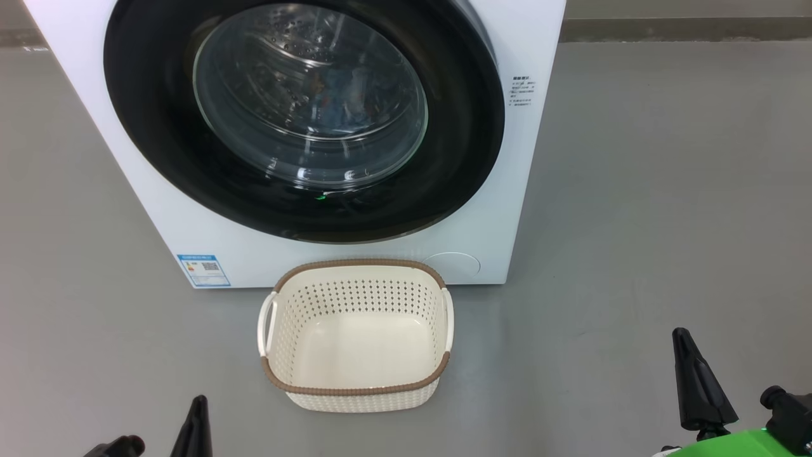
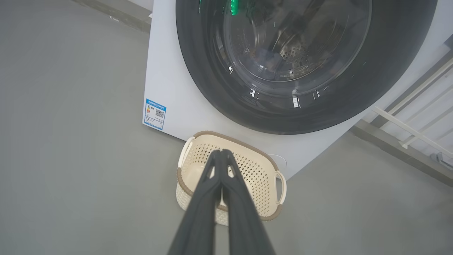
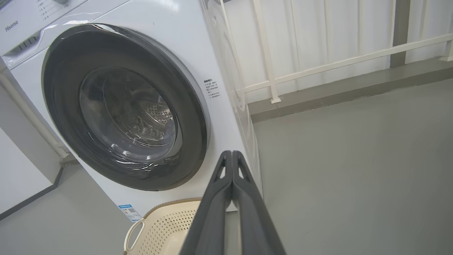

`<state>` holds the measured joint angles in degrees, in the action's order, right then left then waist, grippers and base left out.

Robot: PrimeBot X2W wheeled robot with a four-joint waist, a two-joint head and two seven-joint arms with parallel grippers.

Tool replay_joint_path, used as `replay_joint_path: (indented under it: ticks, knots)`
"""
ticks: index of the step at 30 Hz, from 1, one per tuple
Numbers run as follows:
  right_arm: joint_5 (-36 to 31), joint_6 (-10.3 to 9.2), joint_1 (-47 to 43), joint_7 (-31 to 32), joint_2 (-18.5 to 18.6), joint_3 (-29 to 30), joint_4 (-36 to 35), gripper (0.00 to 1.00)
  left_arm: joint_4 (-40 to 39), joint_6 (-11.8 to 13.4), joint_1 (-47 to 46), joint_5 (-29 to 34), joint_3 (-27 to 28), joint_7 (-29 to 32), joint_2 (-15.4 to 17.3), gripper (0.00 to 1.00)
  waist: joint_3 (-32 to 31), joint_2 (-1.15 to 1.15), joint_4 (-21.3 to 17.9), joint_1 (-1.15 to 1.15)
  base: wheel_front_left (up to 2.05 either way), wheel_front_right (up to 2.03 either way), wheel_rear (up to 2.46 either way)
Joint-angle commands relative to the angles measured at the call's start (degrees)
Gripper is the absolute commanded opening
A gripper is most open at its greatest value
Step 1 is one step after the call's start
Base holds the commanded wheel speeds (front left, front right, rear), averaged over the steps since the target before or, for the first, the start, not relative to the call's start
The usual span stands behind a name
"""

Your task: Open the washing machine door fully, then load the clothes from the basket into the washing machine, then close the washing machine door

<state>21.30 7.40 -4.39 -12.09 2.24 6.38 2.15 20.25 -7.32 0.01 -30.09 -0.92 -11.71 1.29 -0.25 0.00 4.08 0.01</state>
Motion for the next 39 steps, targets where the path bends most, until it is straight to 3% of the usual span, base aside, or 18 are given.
replay_joint_path:
  ticks: [1,39]
  knots:
    - [1.6,0.01,2.0,0.4,0.5,-0.2,-1.1,0.00,-1.7,0.0,-2.0,-1.3,0.8,0.3,0.8,0.00,0.0,0.00,0.0,-0.01,0.00,0.00,0.00]
    - [25.8,0.04,5.0,6.5,0.8,-0.3,3.4,0.00,-3.3,-0.1,-3.4,-22.4,3.1,6.5,1.1,0.00,0.2,0.00,-1.4,-0.01,0.00,0.00,0.00]
